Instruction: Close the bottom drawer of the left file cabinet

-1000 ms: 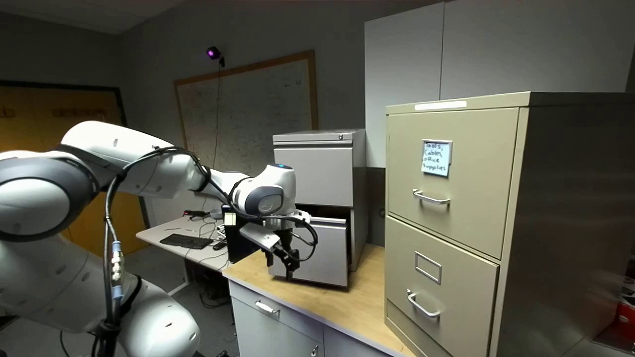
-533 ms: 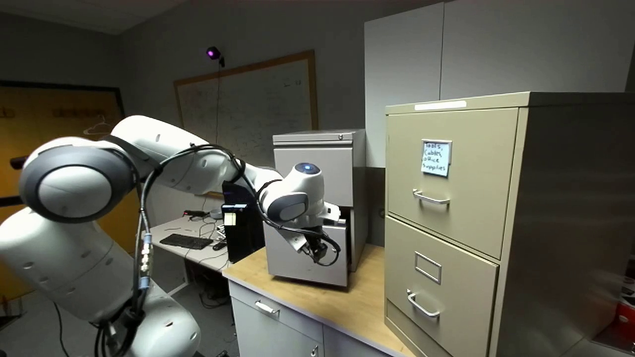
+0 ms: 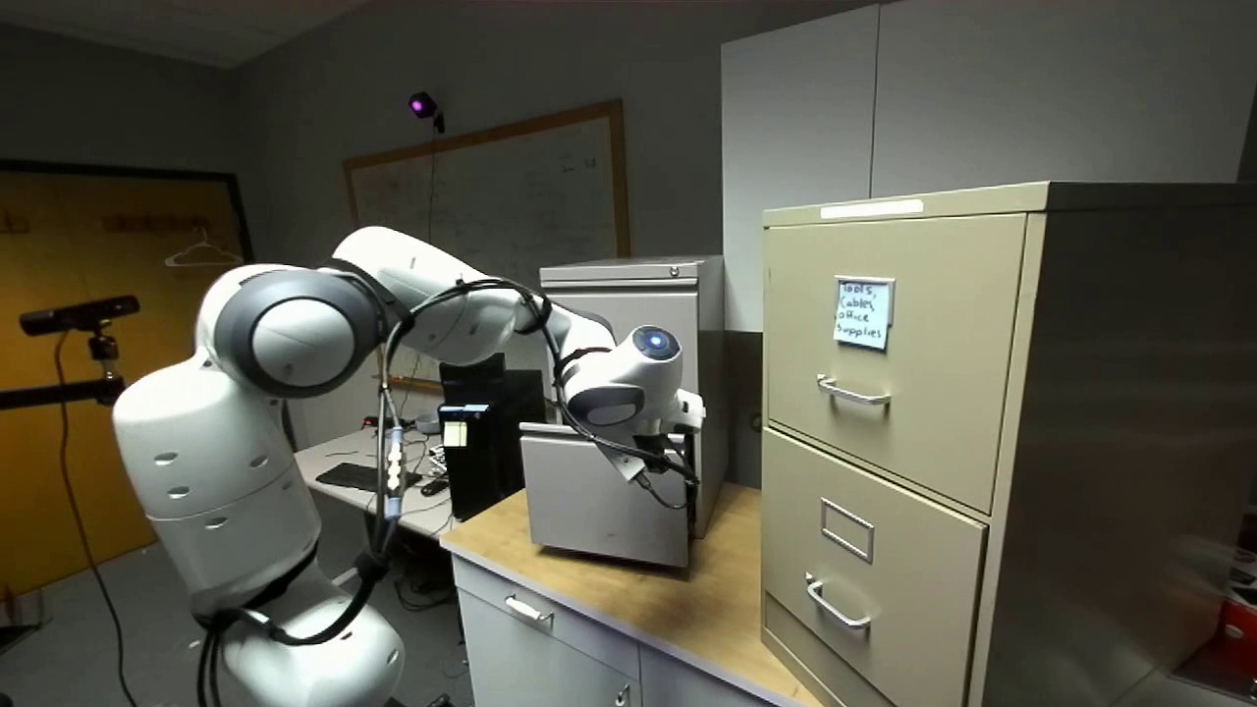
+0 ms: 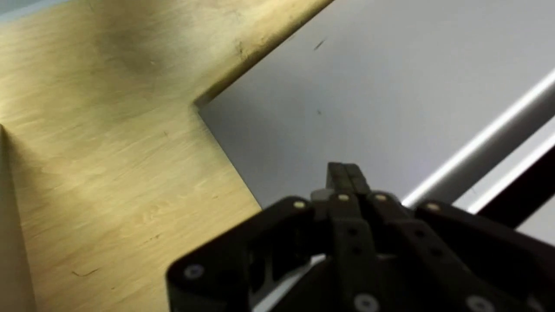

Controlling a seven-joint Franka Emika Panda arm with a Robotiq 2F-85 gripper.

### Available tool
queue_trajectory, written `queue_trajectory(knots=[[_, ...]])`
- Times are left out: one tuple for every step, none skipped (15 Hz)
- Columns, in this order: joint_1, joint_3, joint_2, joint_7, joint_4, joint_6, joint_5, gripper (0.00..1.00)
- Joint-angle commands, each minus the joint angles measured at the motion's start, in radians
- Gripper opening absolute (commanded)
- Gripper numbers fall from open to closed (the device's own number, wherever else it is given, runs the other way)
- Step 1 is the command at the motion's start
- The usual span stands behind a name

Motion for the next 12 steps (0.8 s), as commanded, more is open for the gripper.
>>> queue_trajectory(knots=[[-0.026, 0.028, 0.139, -0.125, 0.144, -0.037, 0.165, 0.0], [-0.036, 0.042, 0.168, -0.154, 0.174, -0.042, 0.208, 0.0], [-0.048, 0.057, 0.193, -0.178, 0.201, -0.046, 0.245, 0.0], [-0.06, 0.07, 0.22, -0.202, 0.23, -0.052, 0.284, 0.0], [-0.071, 0.085, 0.241, -0.22, 0.255, -0.058, 0.313, 0.0], [-0.082, 0.098, 0.262, -0.234, 0.281, -0.064, 0.335, 0.0], [-0.091, 0.111, 0.282, -0.245, 0.304, -0.066, 0.352, 0.0], [-0.1, 0.123, 0.298, -0.253, 0.321, -0.071, 0.359, 0.0], [-0.107, 0.13, 0.309, -0.259, 0.334, -0.082, 0.366, 0.0], [-0.115, 0.137, 0.32, -0.265, 0.346, -0.086, 0.373, 0.0], [-0.12, 0.145, 0.33, -0.27, 0.359, -0.092, 0.38, 0.0], [-0.124, 0.152, 0.348, -0.274, 0.379, -0.096, 0.384, 0.0]])
